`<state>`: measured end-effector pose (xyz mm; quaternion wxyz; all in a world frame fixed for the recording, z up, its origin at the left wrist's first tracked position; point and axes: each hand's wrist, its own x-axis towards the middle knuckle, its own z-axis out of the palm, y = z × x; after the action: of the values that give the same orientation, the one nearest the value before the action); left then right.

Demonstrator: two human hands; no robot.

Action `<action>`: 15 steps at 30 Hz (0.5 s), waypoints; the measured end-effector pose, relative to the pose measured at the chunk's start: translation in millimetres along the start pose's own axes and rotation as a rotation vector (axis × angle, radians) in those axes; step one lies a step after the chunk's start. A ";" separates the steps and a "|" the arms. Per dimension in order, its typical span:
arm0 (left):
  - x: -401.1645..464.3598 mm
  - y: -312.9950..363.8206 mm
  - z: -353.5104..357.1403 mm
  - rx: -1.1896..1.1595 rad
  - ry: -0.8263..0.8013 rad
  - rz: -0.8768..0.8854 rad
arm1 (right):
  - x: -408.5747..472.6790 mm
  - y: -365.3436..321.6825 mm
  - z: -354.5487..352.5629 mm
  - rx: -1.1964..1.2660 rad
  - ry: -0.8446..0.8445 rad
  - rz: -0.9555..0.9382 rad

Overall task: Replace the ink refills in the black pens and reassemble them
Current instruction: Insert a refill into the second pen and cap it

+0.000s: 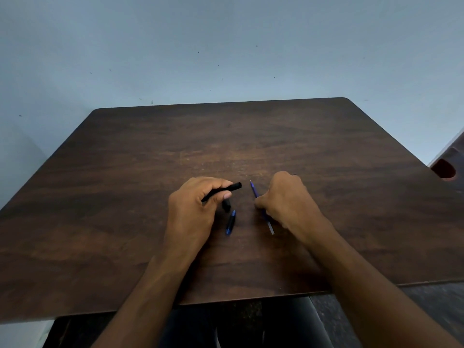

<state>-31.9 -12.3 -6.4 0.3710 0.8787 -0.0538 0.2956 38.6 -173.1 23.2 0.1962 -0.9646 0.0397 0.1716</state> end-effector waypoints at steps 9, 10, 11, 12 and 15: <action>-0.6 -1.7 -1.3 -0.029 0.029 0.019 | -9.2 6.9 -5.2 0.078 -0.001 0.020; -0.5 -2.0 -1.2 -0.025 0.032 0.024 | -10.0 7.0 -4.5 0.089 0.019 0.015; -0.1 -2.2 -1.2 -0.019 0.033 0.028 | -11.3 7.0 -3.3 0.084 0.039 0.005; 0.1 -2.2 -1.0 -0.011 0.032 0.031 | -12.1 5.8 -2.6 0.065 0.047 -0.005; -0.2 -2.1 -1.5 -0.001 0.028 0.037 | -14.3 0.6 1.8 -0.022 0.009 -0.043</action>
<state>-32.2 -9.8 -7.0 0.3668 0.8731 -0.0650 0.3146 24.6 -172.8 26.4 0.1890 -0.9681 0.0178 0.1635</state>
